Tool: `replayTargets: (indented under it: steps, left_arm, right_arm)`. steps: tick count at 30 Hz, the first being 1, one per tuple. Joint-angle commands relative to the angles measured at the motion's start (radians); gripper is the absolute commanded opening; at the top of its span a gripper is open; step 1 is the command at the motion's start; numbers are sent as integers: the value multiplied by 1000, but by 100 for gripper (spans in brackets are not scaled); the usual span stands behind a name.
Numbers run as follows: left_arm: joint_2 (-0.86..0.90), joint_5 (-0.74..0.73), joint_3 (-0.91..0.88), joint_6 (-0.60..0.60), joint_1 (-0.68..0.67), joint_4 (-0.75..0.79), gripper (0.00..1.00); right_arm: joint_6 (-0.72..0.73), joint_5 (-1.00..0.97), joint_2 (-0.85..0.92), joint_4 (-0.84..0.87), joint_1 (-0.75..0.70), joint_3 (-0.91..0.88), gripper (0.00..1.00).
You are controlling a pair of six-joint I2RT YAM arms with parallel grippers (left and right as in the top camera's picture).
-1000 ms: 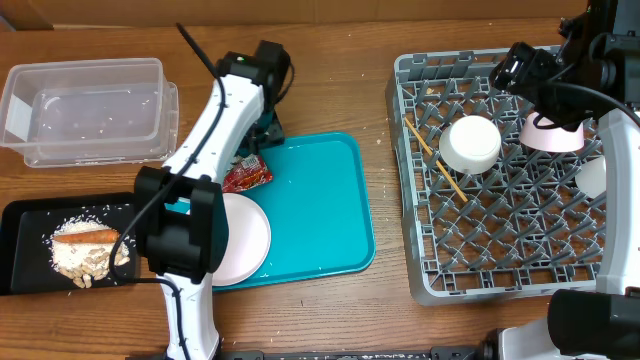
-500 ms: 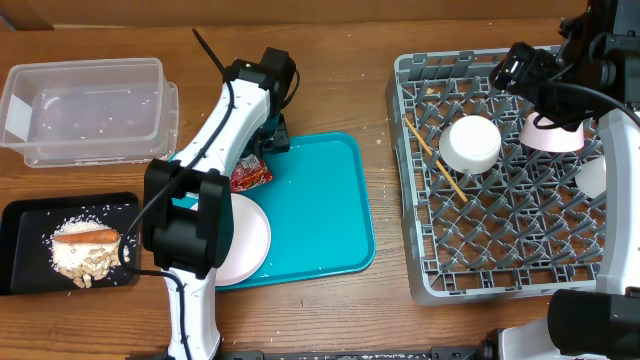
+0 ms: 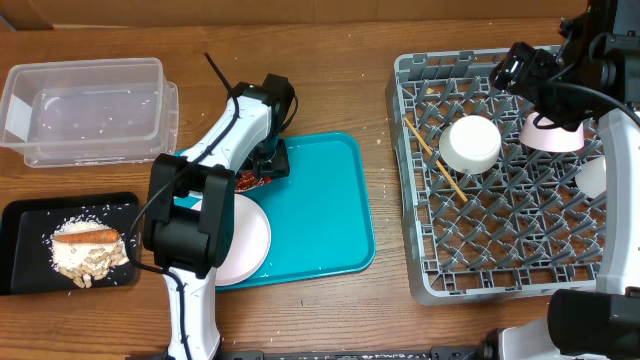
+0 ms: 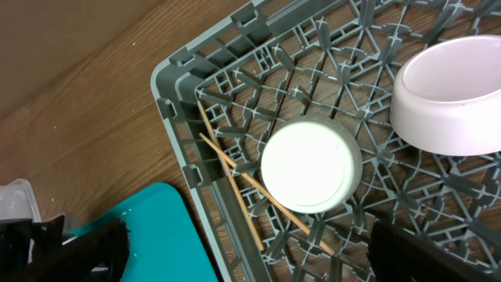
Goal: Sort waste into correct bins and load items into the dishwasher
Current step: 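Close the left gripper on the red wrapper and lift it, then carry the wrapper into the clear plastic bin and release it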
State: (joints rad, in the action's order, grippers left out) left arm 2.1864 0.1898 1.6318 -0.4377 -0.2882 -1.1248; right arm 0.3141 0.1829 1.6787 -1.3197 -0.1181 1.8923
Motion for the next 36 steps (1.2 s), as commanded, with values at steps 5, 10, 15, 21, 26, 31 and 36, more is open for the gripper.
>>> replayTargets:
  steps: [5,10,15,21,26,31,36]
  left_arm:
    - [18,-127,-95,35,-3,89,64]
    - [18,-159,-98,35,-3,102,19]
    - [18,-230,-89,35,-15,101,4]
    - [18,-243,-5,35,-41,41,4]
    - [17,-269,116,34,-74,-51,4]
    - [16,-296,234,-8,-100,-141,4]
    - [16,-334,365,-15,-105,-244,4]
  right_arm:
    - [1,-3,-5,5,-1,27,100]
    - [1,-3,-5,5,-1,27,100]
    - [1,-3,-5,5,-1,27,100]
    - [1,-3,-5,5,-1,27,100]
    - [1,-3,-5,5,-1,27,100]
    - [1,-3,-5,5,-1,27,100]
    - [1,-3,-5,5,-1,27,100]
